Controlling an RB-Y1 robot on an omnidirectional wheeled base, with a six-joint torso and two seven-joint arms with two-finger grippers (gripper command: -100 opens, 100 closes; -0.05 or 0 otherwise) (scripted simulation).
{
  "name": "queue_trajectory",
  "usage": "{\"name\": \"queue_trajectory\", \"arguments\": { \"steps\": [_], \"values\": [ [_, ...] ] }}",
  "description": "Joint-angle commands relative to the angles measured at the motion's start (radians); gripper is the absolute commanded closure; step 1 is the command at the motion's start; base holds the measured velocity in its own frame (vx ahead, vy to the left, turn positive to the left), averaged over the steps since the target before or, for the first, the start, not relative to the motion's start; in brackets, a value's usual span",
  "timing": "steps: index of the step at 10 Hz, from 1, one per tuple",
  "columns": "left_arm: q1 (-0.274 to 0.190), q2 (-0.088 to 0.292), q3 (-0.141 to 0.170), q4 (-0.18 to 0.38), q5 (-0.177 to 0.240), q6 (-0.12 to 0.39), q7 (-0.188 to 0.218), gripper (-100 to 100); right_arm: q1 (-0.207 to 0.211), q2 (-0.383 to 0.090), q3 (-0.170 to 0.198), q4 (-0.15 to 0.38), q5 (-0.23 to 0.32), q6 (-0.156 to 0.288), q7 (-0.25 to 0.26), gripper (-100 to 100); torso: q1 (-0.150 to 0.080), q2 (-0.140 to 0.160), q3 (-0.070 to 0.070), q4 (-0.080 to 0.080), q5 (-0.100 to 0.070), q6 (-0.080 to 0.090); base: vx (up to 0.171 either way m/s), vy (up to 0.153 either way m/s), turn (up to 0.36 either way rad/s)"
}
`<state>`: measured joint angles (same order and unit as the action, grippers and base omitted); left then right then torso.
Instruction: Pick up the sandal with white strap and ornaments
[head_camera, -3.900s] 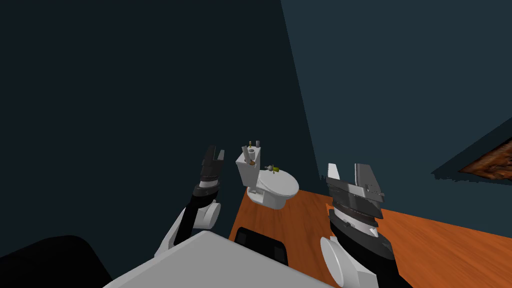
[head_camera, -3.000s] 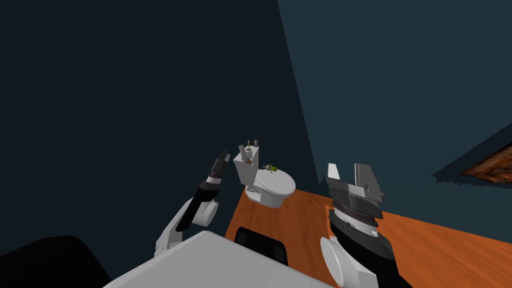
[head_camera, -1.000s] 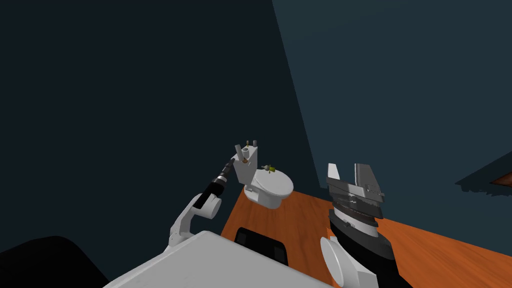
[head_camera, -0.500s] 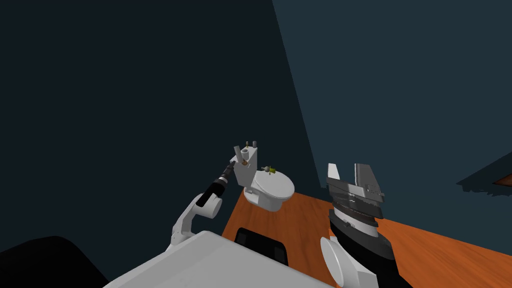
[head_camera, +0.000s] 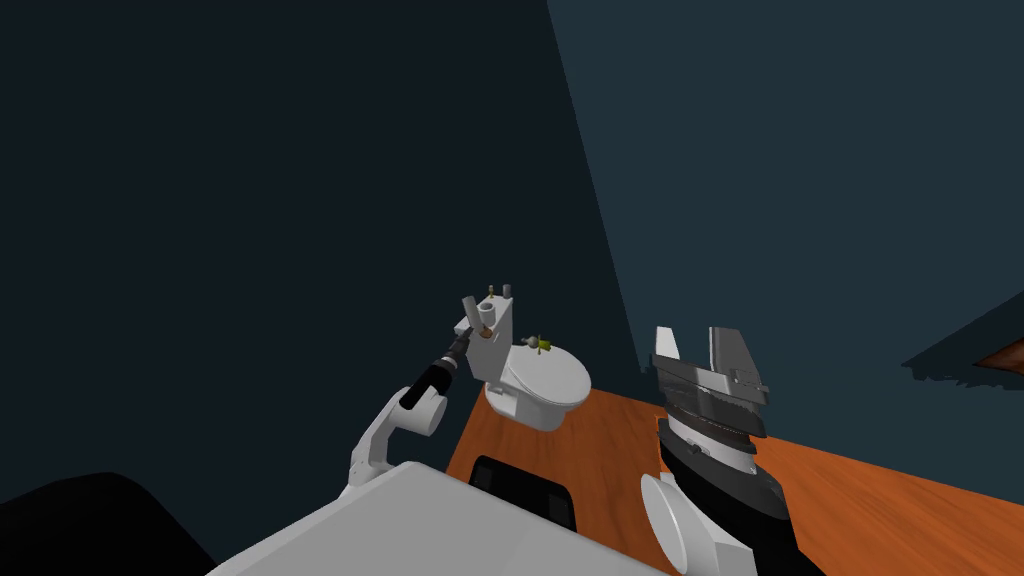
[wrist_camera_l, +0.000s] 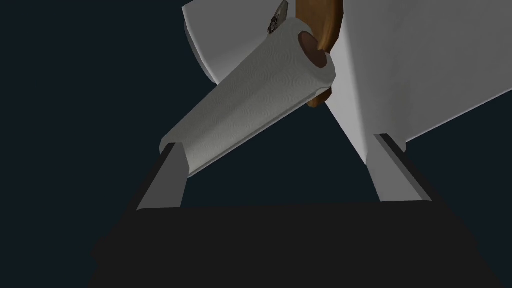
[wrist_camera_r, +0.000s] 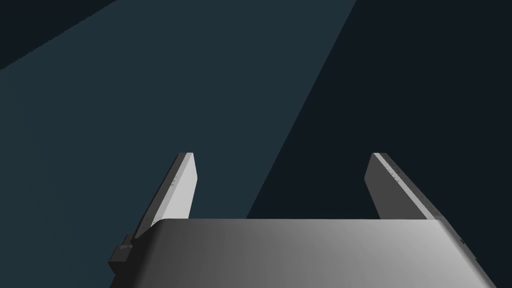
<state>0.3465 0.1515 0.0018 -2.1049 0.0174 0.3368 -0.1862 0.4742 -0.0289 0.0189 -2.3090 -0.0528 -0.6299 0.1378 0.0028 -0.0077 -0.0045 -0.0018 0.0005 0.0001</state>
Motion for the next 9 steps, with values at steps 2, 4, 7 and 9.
{"name": "queue_trajectory", "arguments": {
  "steps": [2, 4, 7, 9],
  "values": [
    [-0.010, -0.020, -0.005, 0.015, -0.006, 0.054, 0.011, -100, 0.000, 0.000, 0.000, 0.000, 0.000, 0.000, 0.000, 0, 0.000, 0.001, 0.000, 0.000, 0.000, 0.000, 0.088, 0.044, -0.066],
    [-0.016, -0.050, -0.008, 0.021, -0.010, 0.087, 0.018, -100, 0.000, 0.000, 0.000, 0.000, 0.000, 0.000, 0.000, 0, 0.000, 0.001, 0.000, 0.000, 0.000, 0.000, 0.097, 0.044, -0.069],
    [-0.023, -0.117, -0.011, 0.024, -0.014, 0.116, 0.025, -100, 0.000, 0.000, 0.000, 0.000, 0.000, 0.000, 0.000, 0, -0.001, 0.002, 0.001, 0.000, 0.000, 0.000, 0.075, 0.037, -0.049],
    [-0.027, -0.156, -0.012, 0.023, -0.015, 0.122, 0.027, -100, 0.000, 0.000, 0.000, 0.000, 0.000, 0.000, 0.000, 0, -0.003, 0.004, 0.002, 0.001, -0.001, 0.000, 0.043, 0.012, -0.024]
  ]
}}
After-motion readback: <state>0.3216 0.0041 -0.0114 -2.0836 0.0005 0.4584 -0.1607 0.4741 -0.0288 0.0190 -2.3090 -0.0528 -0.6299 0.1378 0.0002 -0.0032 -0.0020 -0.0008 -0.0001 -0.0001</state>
